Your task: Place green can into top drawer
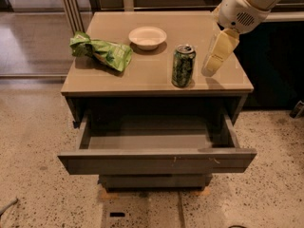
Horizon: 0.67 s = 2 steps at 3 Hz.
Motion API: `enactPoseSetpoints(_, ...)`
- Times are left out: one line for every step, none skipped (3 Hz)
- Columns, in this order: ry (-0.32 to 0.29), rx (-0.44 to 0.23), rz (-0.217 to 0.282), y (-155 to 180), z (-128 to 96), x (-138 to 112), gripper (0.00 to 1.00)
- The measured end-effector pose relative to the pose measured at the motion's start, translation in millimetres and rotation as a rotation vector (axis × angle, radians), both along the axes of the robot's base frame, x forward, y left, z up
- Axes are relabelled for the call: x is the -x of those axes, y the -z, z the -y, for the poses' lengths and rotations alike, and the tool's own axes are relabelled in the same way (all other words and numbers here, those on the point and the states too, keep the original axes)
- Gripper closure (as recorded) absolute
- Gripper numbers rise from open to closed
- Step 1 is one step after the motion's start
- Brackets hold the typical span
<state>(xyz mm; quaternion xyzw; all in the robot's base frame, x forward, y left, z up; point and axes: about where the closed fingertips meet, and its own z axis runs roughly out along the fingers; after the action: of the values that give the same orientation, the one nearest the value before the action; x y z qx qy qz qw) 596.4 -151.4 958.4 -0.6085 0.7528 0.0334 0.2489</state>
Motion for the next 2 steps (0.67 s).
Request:
enactPoseSetpoints(0.014,-0.049,0.014,10,-1,-13,0.00)
enactPoseSetpoints(0.009,-0.106,0.019,19,-9,-33,0.00)
